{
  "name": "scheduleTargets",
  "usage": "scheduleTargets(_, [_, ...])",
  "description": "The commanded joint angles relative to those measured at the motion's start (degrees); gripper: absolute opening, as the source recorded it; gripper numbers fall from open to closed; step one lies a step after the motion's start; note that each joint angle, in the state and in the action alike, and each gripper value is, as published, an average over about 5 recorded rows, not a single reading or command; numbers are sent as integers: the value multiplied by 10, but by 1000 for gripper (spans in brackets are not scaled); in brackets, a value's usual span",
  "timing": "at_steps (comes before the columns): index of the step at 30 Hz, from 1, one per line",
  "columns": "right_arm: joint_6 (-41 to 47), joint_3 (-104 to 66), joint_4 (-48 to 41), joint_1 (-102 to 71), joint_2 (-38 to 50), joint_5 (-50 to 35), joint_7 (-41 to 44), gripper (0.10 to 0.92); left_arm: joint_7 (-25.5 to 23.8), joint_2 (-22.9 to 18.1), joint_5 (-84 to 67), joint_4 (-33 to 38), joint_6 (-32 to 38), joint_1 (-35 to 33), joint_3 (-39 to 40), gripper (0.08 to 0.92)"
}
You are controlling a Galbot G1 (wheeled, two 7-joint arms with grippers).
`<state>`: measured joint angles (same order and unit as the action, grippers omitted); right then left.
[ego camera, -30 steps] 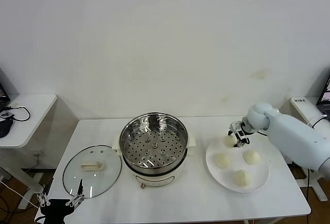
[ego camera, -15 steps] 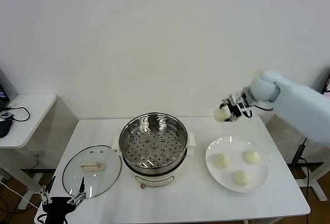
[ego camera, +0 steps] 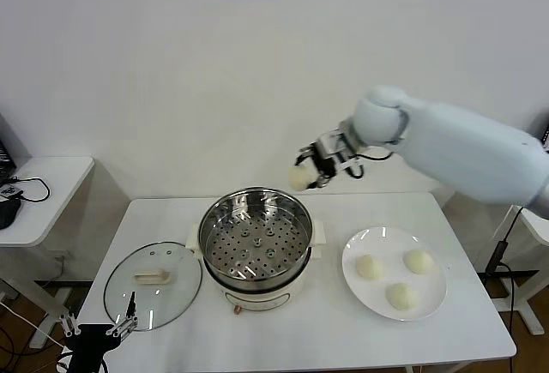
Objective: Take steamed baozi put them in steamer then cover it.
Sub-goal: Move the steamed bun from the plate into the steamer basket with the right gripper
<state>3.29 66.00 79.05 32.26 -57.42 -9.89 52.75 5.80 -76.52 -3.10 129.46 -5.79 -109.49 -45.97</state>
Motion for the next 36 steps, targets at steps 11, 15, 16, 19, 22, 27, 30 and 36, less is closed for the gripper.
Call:
scheduleTargets(11, [-193,72,-124,-49,-190,192,-42,609,-2,-6,-1,-3,-3,2,-8,823])
scheduleTargets(15, [-217,68,-137,-67,-192,227,-51,608,-1,-8,0,-2,-3,2,-7,823])
scheduleTargets(16, [-223,65,-142,-71,-192,239,-54,608,-1,-9,0,-3,-3,2,-6,823])
scheduleTargets(19, [-240,62,-158,-81,-192,266,-61,611,-1,-9,0,-4,-3,1,-5,823])
scheduleTargets(22, [-249,58,-169,-87,-192,279,-67,611,-1,-8,0,-3,-4,1,-6,823])
scheduleTargets(27, [-260,52,-179,-99,-193,305,-74,612,-1,-8,0,-4,-4,2,-6,823])
scheduleTargets(30, [-271,47,-193,-104,-197,326,-81,636,-1,-9,0,-4,-4,3,-5,823])
scheduleTargets(36, [-279,33,-199,-96,-199,323,-89,770,-1,-8,0,-4,-4,3,-5,823])
